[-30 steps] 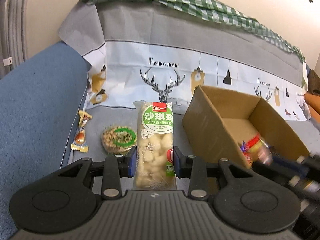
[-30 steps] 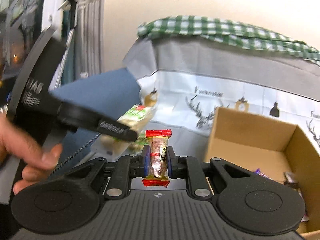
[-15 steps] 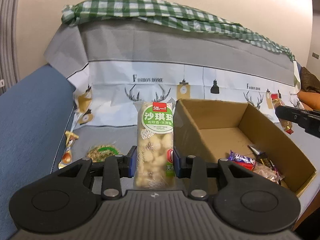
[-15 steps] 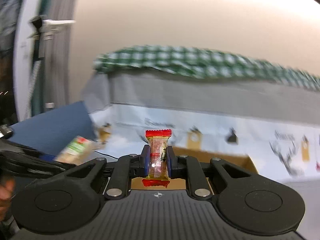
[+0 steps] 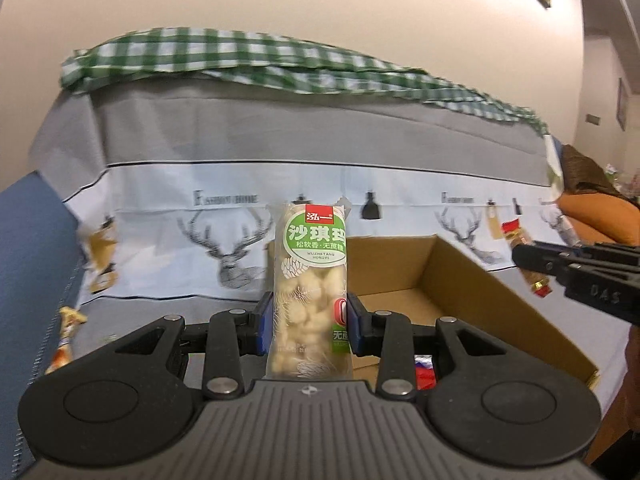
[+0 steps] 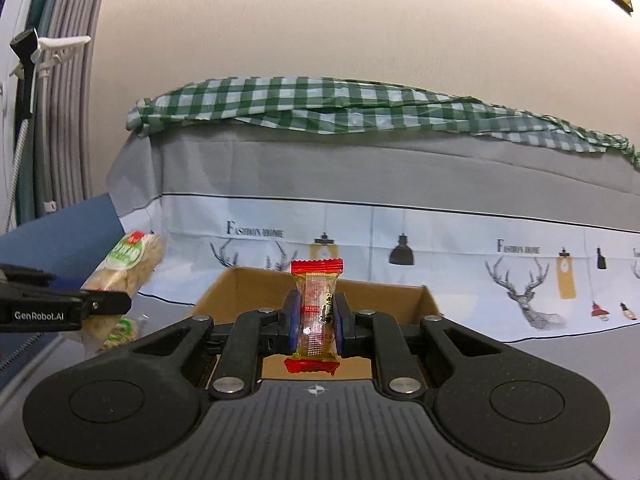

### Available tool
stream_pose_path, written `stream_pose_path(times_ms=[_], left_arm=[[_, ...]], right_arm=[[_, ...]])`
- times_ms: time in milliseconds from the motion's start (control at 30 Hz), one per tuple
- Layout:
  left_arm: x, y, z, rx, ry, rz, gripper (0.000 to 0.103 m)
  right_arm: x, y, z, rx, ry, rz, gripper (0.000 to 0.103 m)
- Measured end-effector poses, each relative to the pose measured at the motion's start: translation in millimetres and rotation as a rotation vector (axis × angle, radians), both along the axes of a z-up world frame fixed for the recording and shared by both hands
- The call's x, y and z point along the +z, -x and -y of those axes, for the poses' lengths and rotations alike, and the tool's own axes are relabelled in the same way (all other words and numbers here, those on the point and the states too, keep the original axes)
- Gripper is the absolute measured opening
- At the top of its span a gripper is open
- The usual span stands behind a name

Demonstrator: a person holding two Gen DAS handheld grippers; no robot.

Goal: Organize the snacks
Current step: 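Lift both held snacks and carry them over the cardboard box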

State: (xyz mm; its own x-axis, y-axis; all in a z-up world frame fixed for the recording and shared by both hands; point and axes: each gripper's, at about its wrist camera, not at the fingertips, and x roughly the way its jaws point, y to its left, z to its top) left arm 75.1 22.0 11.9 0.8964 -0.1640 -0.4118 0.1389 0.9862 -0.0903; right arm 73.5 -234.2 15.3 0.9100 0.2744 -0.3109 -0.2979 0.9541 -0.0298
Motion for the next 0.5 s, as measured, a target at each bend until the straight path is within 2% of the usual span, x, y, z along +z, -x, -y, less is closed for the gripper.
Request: stream_pose_path(times_ms=[133,333,500], left_arm=[[-1.7,-8.3,14.6,-0.020,0.044,0.007,0.040],[-1.0,-14.6,38.7,-0.069,0.024,0.052,0.040],[-5.7,-16.3,57.3,-0.118,0.016,0.056,0.040]], right_arm=[[-2.5,-4.1,15.8,-0.037,-0.002,-0.012,0.017],[-6.7,-10.0,36.4,-0.098,-0.016,-0.032,0.017],[-10.3,-12.7,41.4,-0.126,-0.006,-0.034,0.017]])
